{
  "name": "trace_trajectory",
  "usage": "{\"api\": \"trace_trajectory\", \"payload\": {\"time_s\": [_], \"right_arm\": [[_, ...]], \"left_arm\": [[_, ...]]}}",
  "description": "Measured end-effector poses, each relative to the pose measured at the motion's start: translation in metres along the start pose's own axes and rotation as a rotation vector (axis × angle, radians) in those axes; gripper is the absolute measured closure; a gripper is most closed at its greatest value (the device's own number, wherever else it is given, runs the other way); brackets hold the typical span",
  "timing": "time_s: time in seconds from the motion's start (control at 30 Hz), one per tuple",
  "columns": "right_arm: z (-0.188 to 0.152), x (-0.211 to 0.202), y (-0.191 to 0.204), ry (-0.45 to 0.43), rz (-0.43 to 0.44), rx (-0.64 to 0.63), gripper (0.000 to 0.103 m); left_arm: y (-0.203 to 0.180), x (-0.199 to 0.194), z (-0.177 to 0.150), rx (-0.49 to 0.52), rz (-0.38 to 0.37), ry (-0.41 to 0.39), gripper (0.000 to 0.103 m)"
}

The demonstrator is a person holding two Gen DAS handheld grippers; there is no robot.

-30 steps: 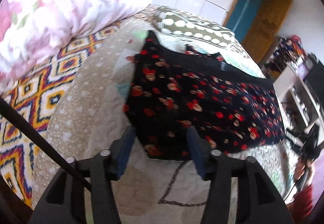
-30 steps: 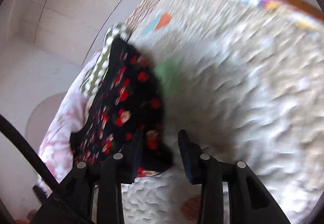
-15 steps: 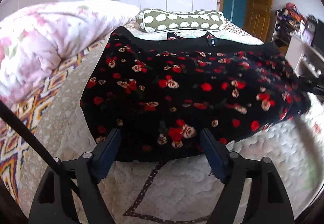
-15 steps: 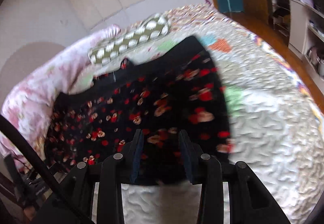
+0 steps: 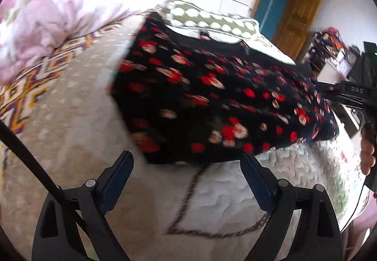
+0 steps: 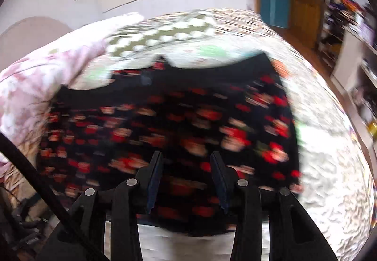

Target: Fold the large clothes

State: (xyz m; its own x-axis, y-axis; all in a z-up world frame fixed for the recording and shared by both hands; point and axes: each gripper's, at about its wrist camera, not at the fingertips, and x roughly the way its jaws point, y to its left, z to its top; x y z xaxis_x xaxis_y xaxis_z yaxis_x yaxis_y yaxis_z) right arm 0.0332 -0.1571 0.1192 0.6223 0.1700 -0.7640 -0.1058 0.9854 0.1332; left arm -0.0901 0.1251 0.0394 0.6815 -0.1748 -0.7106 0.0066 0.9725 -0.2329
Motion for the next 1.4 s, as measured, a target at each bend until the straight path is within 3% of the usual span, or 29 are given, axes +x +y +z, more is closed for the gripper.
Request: {"api": "trace_trajectory", "payload": {"time_s": [0.13,0.2,0.3,0.4,0.5,0.63,0.8,1.0,1.1,1.27,1.4], "right_arm": [[0.014,0.036,0.074,0.052,0.067,-0.105,0.058],[0.02,0.056,0.11,0.074,0.098,-0.15,0.059],[0.031,0.094,0.167,0.115,0.148,-0.192,0.06],[0.043,0.128,0.218,0.125,0.13,-0.254,0.06],[0.041,0.169,0.253,0.233,0.084,-0.32,0.059],[0.035,0.17,0.267,0.213,0.001,-0.395,0.056],[0.04,0.109,0.247,0.161,0.106,-0.35,0.056],[-0.02,0.042,0.247,0.17,0.151,-0.559,0.047],[-0.051,0.023,0.248,0.149,0.153,-0.663,0.037],[-0.107,0.025,0.264,0.11,0.039,-0.923,0.032],[-0.141,0.048,0.278,0.038,-0.144,-1.132,0.032]], "left_arm": [[0.044,-0.028,0.011,-0.092,0.073,-0.083,0.012],[0.07,-0.036,0.012,-0.119,0.176,-0.134,0.012],[0.095,-0.039,0.013,-0.135,0.272,-0.159,0.012],[0.112,-0.037,0.015,-0.16,0.291,-0.155,0.012],[0.125,-0.034,0.017,-0.189,0.293,-0.143,0.012],[0.133,-0.035,0.017,-0.21,0.286,-0.143,0.012],[0.143,-0.033,0.015,-0.26,0.279,-0.129,0.012],[0.158,-0.032,0.013,-0.355,0.259,-0.108,0.012],[0.161,-0.032,0.013,-0.368,0.27,-0.107,0.012],[0.171,-0.035,0.01,-0.411,0.279,-0.111,0.012],[0.179,-0.037,0.007,-0.446,0.286,-0.114,0.012]]}}
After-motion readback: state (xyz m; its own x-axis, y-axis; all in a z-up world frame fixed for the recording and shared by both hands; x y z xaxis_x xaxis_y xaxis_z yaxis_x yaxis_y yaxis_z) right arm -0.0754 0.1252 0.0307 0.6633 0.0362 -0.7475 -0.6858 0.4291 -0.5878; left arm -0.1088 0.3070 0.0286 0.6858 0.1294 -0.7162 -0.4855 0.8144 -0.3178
